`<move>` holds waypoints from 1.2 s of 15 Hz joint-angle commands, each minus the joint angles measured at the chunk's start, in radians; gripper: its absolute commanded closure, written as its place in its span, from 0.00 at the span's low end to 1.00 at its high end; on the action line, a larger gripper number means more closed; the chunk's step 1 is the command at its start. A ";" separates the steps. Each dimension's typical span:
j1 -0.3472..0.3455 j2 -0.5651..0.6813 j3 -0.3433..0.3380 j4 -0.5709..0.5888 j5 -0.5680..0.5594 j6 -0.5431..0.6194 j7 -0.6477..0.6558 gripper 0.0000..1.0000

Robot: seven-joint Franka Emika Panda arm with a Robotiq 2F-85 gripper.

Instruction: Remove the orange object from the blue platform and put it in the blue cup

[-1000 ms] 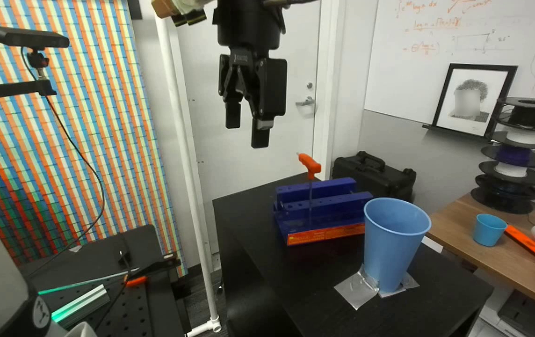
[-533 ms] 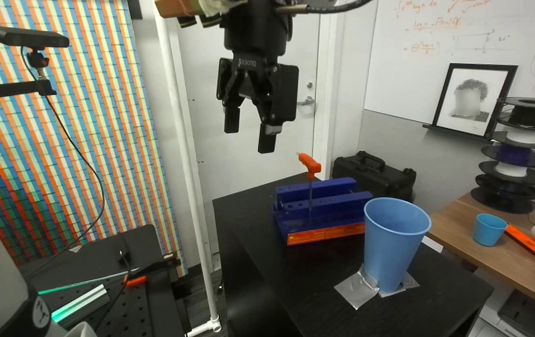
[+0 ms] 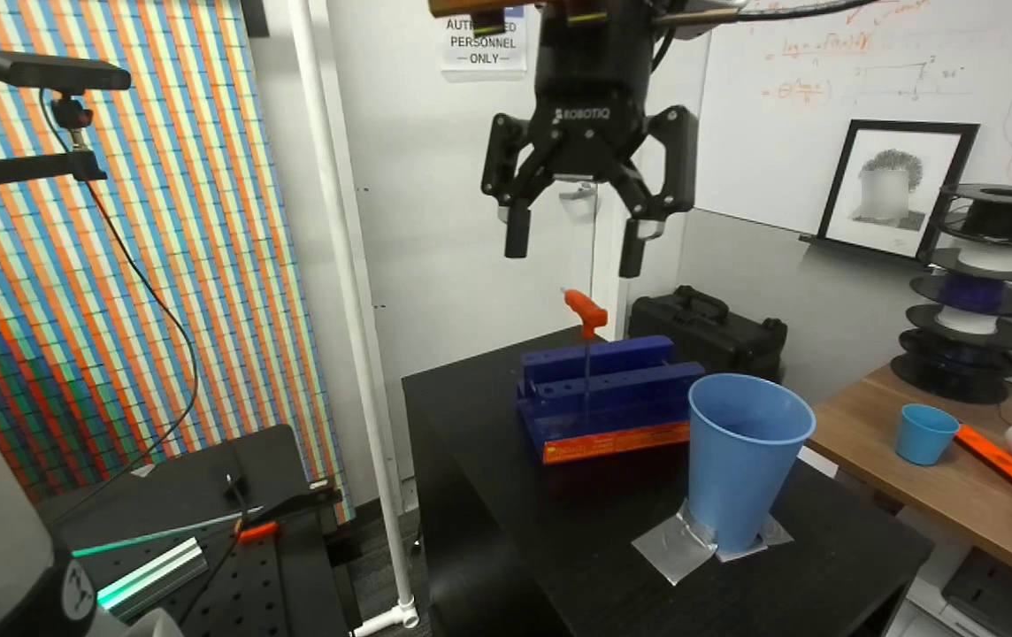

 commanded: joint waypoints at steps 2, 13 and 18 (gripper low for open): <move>0.016 0.162 0.021 0.146 -0.054 0.121 0.031 0.00; 0.040 0.367 0.091 0.309 -0.029 -0.110 -0.136 0.00; 0.056 0.365 0.109 0.270 -0.195 -0.044 -0.123 0.00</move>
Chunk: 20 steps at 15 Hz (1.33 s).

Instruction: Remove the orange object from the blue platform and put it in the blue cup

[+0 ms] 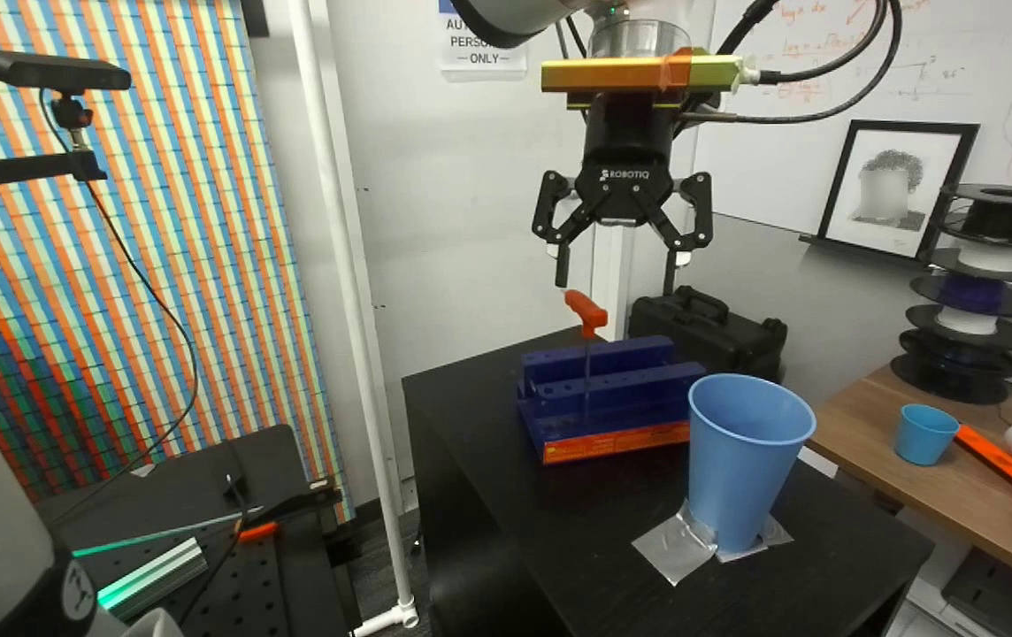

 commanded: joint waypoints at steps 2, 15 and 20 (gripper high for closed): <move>0.022 0.016 0.017 -0.004 -0.099 0.046 -0.002 0.00; 0.031 0.059 0.039 -0.031 -0.076 0.144 -0.035 0.54; 0.027 0.041 0.036 -0.043 -0.071 0.138 -0.046 0.89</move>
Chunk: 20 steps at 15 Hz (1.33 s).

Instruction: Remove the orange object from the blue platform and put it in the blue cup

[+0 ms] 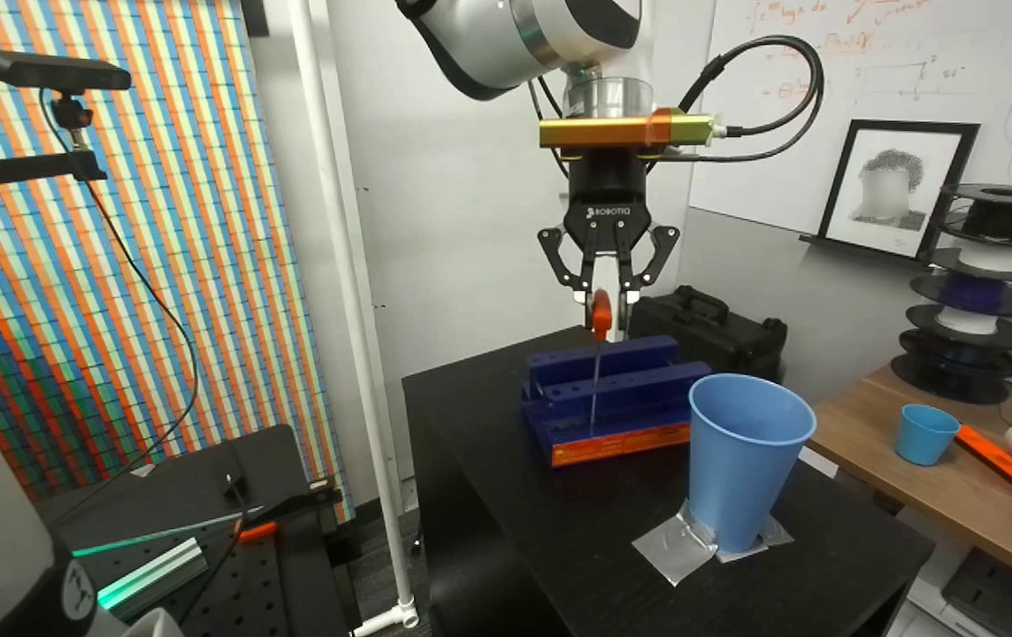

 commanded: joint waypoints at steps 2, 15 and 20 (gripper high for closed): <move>-0.006 -0.037 -0.003 -0.018 0.008 0.019 -0.013 0.89; 0.022 -0.202 0.021 -0.037 0.094 -0.002 -0.017 0.86; 0.026 -0.235 0.007 -0.025 0.164 -0.049 -0.060 0.86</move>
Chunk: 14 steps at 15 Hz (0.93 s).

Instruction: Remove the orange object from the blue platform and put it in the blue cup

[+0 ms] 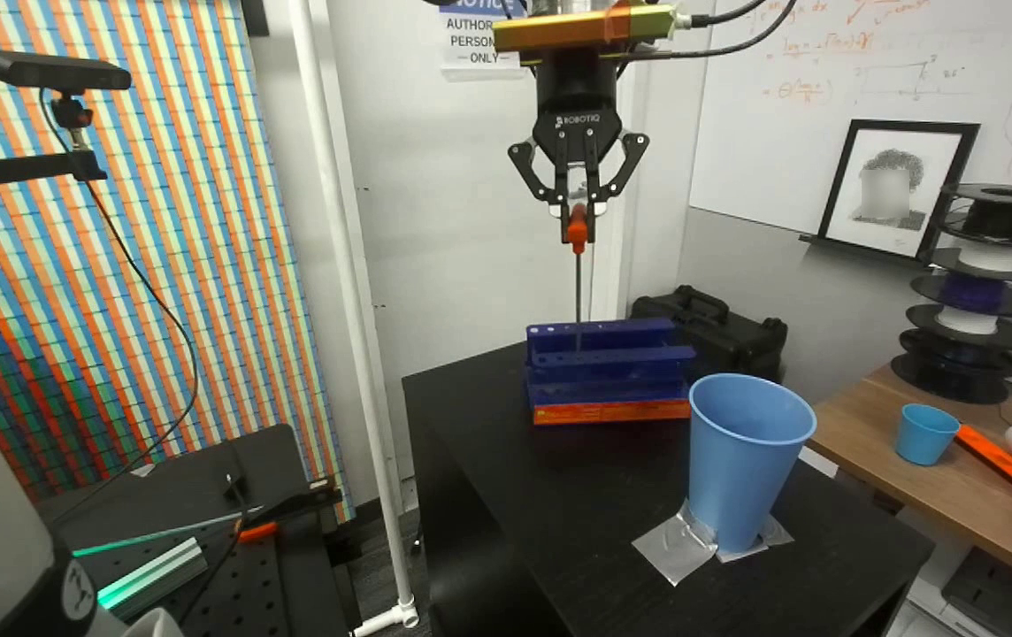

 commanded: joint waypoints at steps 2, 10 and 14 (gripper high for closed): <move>0.002 -0.046 -0.023 0.000 0.058 -0.048 -0.054 0.87; -0.017 -0.178 -0.063 0.001 0.041 -0.014 0.083 0.87; -0.059 -0.243 -0.127 0.009 0.047 -0.021 0.166 0.87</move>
